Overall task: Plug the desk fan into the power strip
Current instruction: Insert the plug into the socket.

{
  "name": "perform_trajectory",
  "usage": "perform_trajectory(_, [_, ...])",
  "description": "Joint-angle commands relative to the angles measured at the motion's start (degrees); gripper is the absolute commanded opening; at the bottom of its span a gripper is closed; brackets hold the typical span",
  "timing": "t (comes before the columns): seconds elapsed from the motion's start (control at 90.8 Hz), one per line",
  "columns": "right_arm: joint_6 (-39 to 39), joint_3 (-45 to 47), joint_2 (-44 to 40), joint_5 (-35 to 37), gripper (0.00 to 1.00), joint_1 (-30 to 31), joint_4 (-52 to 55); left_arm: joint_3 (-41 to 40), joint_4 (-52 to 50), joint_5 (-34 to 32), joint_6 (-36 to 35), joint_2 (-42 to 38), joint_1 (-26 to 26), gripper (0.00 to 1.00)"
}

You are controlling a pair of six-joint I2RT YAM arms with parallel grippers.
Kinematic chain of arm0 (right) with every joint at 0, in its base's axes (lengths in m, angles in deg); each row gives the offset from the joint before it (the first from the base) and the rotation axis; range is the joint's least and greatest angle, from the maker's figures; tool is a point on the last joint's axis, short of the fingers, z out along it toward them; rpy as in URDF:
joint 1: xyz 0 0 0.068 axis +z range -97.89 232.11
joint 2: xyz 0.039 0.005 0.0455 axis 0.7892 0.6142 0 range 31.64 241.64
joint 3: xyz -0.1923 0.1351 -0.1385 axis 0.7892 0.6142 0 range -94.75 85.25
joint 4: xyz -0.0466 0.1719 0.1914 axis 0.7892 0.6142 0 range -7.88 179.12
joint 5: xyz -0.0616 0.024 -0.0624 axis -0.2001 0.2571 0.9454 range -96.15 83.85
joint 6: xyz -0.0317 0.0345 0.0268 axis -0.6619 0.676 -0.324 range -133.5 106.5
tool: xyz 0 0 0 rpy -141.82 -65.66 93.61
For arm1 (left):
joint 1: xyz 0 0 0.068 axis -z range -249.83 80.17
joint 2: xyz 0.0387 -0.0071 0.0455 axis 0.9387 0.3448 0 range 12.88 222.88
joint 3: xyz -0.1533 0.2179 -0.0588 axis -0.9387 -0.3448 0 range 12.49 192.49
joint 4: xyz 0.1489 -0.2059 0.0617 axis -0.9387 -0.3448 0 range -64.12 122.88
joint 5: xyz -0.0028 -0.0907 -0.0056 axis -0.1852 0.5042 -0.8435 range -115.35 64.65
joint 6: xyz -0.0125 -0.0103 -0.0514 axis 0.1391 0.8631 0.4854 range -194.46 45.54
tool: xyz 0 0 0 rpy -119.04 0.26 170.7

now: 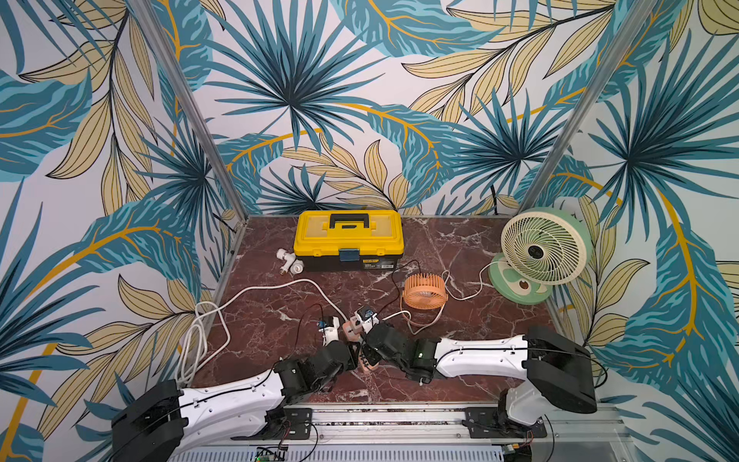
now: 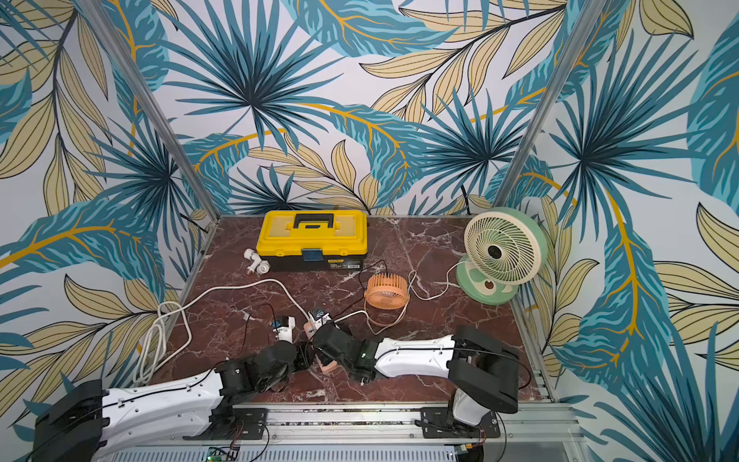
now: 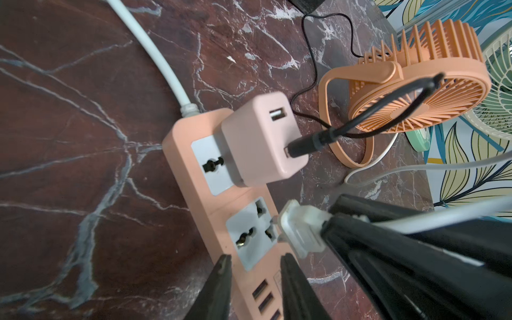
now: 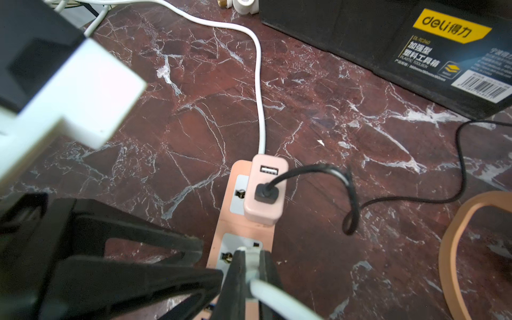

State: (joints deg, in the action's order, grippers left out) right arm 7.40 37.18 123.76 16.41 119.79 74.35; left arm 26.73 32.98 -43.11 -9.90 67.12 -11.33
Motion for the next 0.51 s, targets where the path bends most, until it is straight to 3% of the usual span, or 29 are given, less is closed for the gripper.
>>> perform_trajectory(0.0, [-1.91,0.09,1.43,1.55,0.0,-0.14,-0.94,-0.32,0.59,-0.18,-0.51,0.61,-0.4,0.32])
perform_trajectory(0.496, [-1.25,-0.02,4.07,0.0,0.0,-0.25,0.95,1.03,-0.09,-0.89,0.26,6.93,-0.67,0.2])
